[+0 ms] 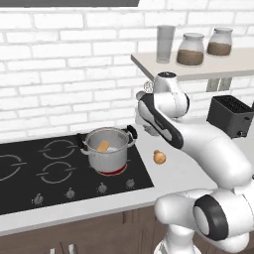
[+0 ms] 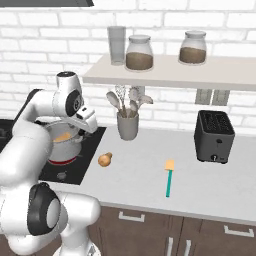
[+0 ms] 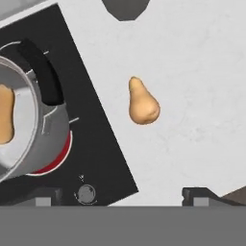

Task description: Put the squash and squash in the pot. Retrieve the spatula and lightly stir the vegetables in the pot.

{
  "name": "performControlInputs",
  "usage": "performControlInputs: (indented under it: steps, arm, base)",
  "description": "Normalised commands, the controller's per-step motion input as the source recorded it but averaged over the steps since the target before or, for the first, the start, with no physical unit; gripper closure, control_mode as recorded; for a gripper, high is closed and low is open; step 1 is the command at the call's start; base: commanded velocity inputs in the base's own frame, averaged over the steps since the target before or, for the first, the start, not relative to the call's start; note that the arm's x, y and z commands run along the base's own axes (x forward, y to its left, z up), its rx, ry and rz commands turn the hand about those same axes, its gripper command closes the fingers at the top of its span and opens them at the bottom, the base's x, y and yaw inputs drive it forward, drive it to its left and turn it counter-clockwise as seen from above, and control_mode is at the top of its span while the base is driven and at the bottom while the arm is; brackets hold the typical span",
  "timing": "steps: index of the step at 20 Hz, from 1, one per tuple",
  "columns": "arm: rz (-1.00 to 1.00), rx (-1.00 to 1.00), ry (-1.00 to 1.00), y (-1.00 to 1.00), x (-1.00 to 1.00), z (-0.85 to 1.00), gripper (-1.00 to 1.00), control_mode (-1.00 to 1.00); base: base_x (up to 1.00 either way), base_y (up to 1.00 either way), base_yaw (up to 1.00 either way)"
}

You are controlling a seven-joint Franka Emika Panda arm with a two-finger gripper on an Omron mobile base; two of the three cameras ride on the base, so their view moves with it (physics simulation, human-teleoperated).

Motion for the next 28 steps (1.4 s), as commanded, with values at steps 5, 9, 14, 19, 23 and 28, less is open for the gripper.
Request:
performControlInputs:
  steps: [5,9,14,19,23,28]
  arm:
    - [0.05,0.00,0.20,-0.89,0.00,-0.50,-1.00,-1.00]
    - [0.16,0.00,0.17,-0.25,0.06,-0.80,-1.00,-1.00]
    - [0.23,0.00,0.11,-0.01,0.35,-0.86,-1.00,-1.00]
    - [0.25,0.00,0.03,0.00,0.52,-0.67,-1.00,-1.00]
    - [0.23,0.00,0.03,0.00,0.50,-0.40,-1.00,-1.00]
    - [0.18,0.00,0.01,0.05,0.39,-0.39,-1.00,-1.00]
  base:
    - [0.00,0.00,0.00]
    - [0.00,0.00,0.00]
    - [0.00,0.00,0.00]
    - [0.00,0.00,0.00]
    - [0.00,0.00,0.00]
    - [0.00,0.00,0.00]
